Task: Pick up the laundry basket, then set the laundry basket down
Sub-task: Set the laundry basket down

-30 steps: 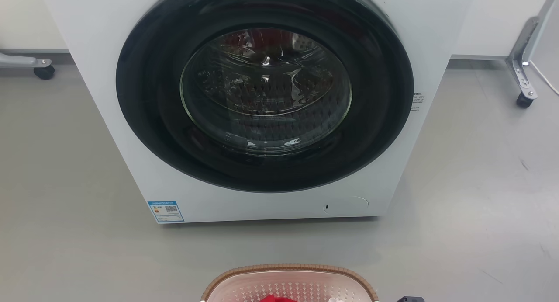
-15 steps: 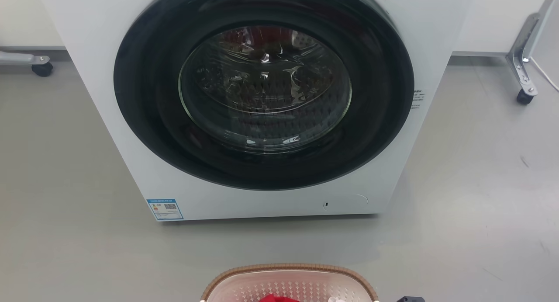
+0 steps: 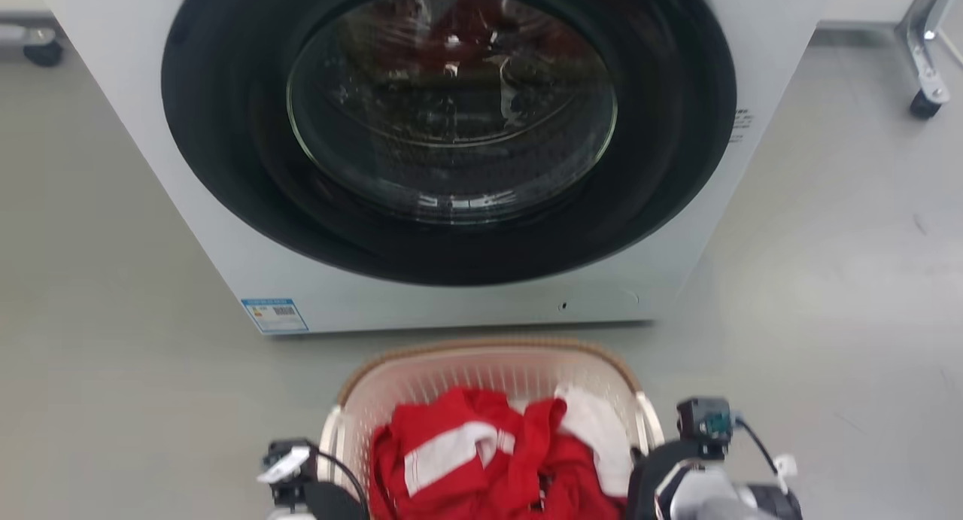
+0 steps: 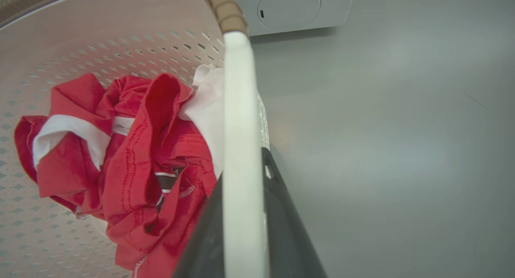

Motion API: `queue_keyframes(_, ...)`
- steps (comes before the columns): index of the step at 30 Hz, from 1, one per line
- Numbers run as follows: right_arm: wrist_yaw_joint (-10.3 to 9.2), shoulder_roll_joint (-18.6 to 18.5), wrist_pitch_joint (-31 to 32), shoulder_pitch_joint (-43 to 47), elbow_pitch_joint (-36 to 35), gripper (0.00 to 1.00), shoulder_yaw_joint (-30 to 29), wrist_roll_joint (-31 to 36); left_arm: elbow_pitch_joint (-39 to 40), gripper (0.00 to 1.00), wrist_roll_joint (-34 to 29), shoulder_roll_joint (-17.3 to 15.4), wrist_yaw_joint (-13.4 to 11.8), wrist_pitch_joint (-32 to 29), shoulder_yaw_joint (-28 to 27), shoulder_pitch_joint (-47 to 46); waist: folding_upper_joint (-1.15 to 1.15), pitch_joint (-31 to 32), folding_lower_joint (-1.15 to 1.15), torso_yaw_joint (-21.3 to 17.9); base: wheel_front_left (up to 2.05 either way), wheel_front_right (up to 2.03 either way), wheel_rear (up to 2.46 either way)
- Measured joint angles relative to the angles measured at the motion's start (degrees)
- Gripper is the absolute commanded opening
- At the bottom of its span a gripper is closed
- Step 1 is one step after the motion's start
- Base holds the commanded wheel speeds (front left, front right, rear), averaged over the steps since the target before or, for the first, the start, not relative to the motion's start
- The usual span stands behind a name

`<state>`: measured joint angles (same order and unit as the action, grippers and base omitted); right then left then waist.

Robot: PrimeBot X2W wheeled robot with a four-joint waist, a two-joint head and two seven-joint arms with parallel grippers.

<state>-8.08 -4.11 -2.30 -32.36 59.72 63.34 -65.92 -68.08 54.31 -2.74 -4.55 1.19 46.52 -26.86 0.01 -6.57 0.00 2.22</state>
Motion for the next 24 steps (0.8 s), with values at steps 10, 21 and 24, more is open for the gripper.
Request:
queue_keyframes(10,0.0,-0.03,-2.25,-9.01,1.65,0.0,-0.01,1.59,0.83,0.0,0.0,-0.45,-0.05,2.18,-1.66,-7.89,0.0,-7.44,0.01,0.3,0.0,0.0,0.0)
queue_keyframes(21,0.09,0.15,-4.45,-15.35,4.36,0.0,-0.9,2.21,1.21,0.0,-0.66,-0.52,-0.18,3.72,-1.51,-14.09,0.01,-16.58,0.01,0.78,0.0,0.0,0.0)
queue_keyframes(24,0.1,0.21,-4.97,-16.96,5.14,0.0,-1.01,2.77,1.25,0.0,-1.12,-0.44,-0.32,4.04,-1.34,-15.61,0.01,-19.12,0.01,0.98,0.0,0.0,0.0)
